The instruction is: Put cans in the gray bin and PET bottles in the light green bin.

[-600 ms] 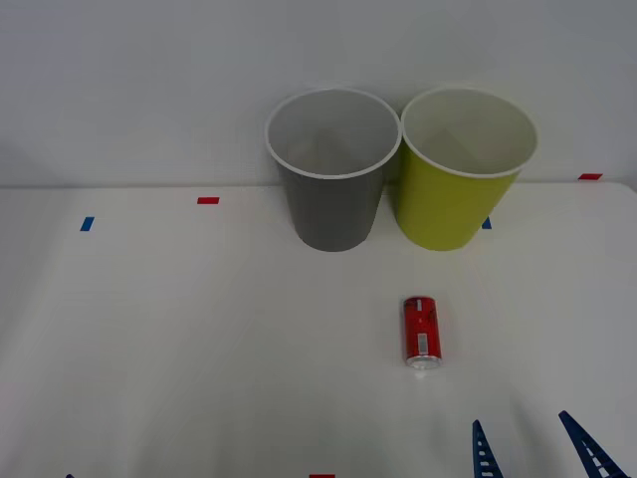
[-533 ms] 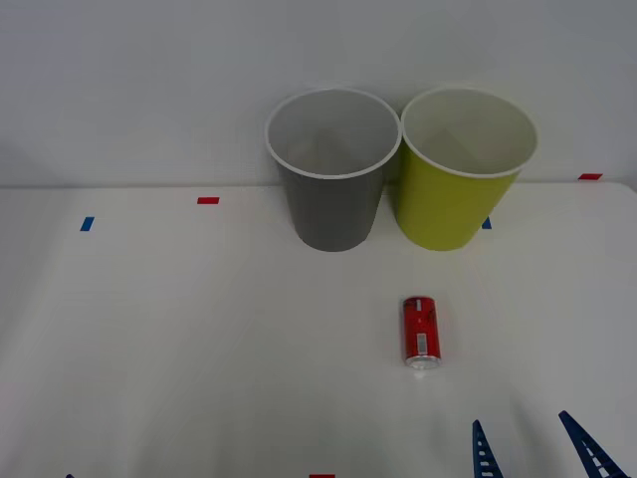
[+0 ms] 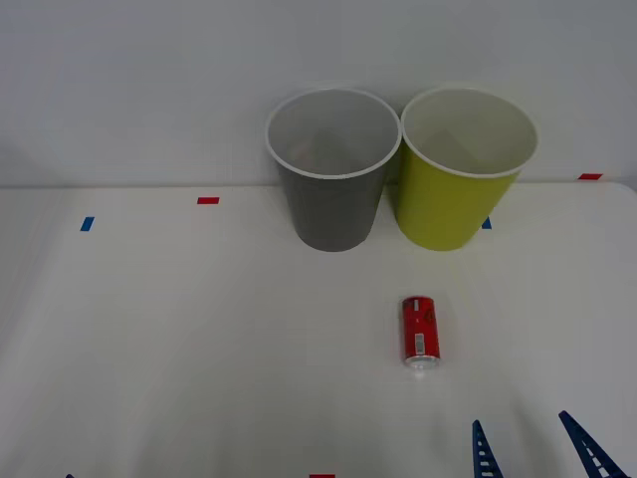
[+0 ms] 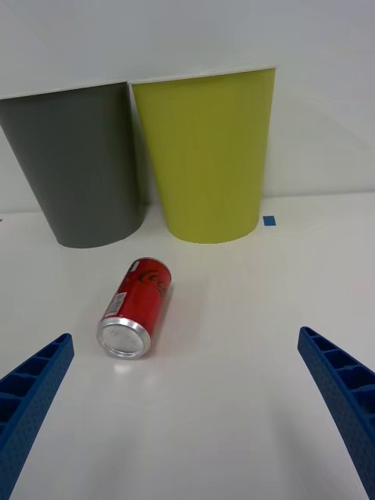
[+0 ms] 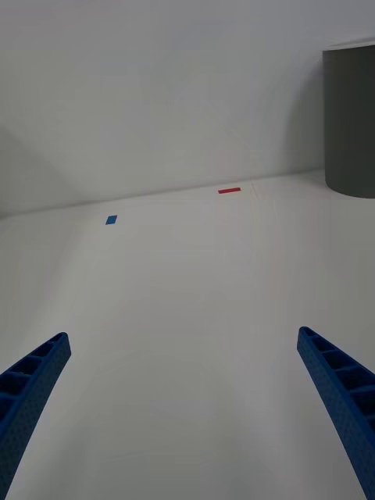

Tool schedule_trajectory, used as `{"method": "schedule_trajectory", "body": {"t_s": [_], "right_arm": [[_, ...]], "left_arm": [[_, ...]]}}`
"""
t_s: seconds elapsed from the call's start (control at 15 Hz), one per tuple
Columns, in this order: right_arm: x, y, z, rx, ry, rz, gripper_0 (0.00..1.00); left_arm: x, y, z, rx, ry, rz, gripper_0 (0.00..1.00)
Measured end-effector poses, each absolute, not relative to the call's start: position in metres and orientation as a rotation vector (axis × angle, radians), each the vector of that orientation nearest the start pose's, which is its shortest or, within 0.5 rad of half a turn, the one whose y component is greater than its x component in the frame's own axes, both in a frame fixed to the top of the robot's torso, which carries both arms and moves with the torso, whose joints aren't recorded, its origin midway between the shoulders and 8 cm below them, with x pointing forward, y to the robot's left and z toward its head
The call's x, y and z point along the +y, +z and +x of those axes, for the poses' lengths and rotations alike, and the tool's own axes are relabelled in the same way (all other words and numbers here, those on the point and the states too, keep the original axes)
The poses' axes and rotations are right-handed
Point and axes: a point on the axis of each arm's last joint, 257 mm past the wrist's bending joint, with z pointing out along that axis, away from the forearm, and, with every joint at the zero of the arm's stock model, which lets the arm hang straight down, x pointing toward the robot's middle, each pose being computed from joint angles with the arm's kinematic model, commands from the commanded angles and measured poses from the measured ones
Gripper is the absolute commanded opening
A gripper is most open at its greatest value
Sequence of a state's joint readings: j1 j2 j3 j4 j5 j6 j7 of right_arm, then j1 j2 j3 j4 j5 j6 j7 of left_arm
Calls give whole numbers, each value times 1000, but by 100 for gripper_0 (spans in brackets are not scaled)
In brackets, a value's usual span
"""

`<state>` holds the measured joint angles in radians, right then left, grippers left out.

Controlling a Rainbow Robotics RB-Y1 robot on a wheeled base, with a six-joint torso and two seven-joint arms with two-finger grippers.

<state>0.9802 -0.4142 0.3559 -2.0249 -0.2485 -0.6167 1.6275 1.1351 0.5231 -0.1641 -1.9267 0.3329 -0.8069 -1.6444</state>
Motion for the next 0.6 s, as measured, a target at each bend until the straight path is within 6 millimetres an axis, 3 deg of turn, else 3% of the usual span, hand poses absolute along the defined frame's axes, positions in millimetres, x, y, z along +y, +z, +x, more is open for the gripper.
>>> {"method": "schedule_trajectory", "body": {"t_s": [0.6], "right_arm": [[-225,-247,235,1550,139,-29,100]], "left_arm": [[335,-252,174,1589,104,77,100]]}}
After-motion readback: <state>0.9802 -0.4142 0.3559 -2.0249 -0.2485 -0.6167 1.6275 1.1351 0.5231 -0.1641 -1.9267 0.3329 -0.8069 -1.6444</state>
